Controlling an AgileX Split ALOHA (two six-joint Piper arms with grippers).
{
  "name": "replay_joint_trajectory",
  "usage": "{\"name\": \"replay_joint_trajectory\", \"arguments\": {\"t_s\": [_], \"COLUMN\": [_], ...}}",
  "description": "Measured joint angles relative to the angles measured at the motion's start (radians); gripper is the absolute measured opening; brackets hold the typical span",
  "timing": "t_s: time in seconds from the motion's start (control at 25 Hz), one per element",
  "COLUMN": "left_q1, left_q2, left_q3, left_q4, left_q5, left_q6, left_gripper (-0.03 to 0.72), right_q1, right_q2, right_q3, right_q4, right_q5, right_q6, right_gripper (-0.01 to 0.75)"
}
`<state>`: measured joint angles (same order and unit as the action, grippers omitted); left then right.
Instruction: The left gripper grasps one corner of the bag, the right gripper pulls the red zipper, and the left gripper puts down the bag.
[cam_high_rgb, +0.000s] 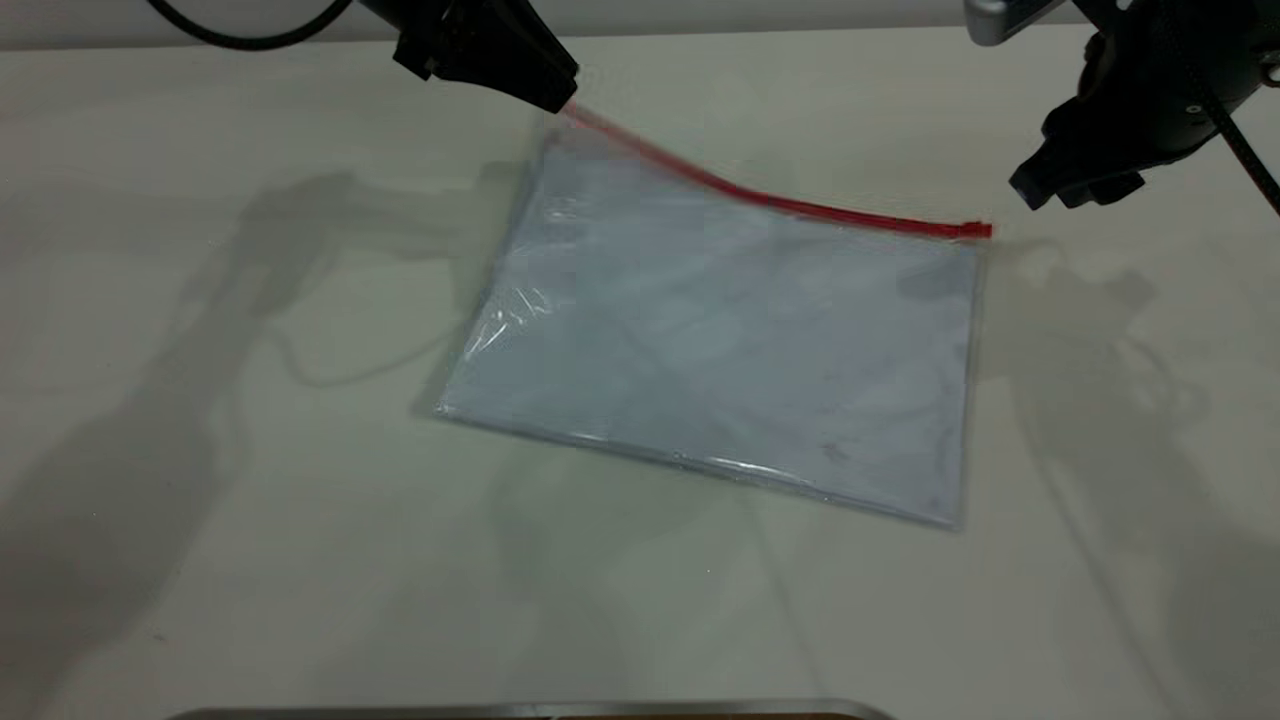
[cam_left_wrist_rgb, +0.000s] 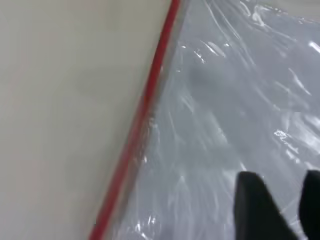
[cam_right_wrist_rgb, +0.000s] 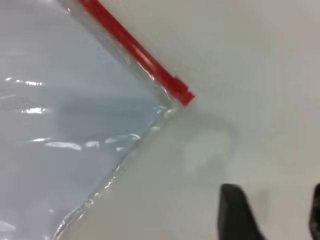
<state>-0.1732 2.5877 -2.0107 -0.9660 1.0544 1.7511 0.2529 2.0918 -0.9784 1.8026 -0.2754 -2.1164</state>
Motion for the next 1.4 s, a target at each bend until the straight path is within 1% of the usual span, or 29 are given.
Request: {"name": "replay_joint_trajectory", "arguments": {"t_s": [0.04, 0.16, 0.24, 0.32, 0.44, 0.56, 0.68, 0.84, 0.96, 1.12, 1.28, 1.4], "left_q1": [0.000, 0.000, 0.000, 0.000, 0.000, 0.001, 0.001, 0.001, 0.001, 0.001, 0.001, 0.001], "left_q2": [0.000, 0.000, 0.000, -0.010, -0.059, -0.147, -0.261, -0.410, -0.531, -0.667, -0.792, -0.872], "left_q3": [0.000, 0.000, 0.000, 0.000, 0.000, 0.000, 0.000, 0.000, 0.000, 0.000, 0.000, 0.000], "left_q4": [0.000, -0.001, 0.000, 0.014, 0.086, 0.196, 0.310, 0.437, 0.544, 0.658, 0.797, 0.900], "left_q5": [-0.005, -0.034, -0.051, -0.071, -0.101, -0.112, -0.120, -0.116, -0.103, -0.027, 0.106, 0.113], "left_q6": [-0.028, -0.094, -0.142, -0.210, -0.369, -0.571, -0.772, -0.949, -1.061, -1.234, -1.383, -1.493], "left_gripper": [0.353, 0.488, 0.548, 0.584, 0.594, 0.593, 0.590, 0.590, 0.590, 0.590, 0.590, 0.590], "right_q1": [0.000, 0.000, 0.000, -0.001, -0.002, -0.002, -0.002, -0.002, -0.002, -0.002, -0.002, -0.002], "right_q2": [0.000, 0.000, -0.001, -0.009, -0.043, -0.118, -0.231, -0.425, -0.564, -0.724, -0.865, -0.950], "right_q3": [0.000, 0.000, 0.000, -0.003, -0.023, -0.045, -0.061, -0.062, -0.062, -0.062, -0.028, 0.030], "right_q4": [0.000, 0.000, 0.000, 0.001, 0.000, 0.000, -0.002, -0.004, -0.006, -0.007, -0.007, -0.010], "right_q5": [0.000, 0.000, 0.014, 0.055, 0.143, 0.224, 0.281, 0.300, 0.300, 0.301, 0.320, 0.392], "right_q6": [0.000, 0.001, 0.006, 0.012, 0.025, 0.036, 0.074, 0.115, 0.126, 0.172, 0.245, 0.285], "right_gripper": [0.447, 0.511, 0.523, 0.526, 0.528, 0.529, 0.529, 0.529, 0.515, 0.487, 0.455, 0.432]}}
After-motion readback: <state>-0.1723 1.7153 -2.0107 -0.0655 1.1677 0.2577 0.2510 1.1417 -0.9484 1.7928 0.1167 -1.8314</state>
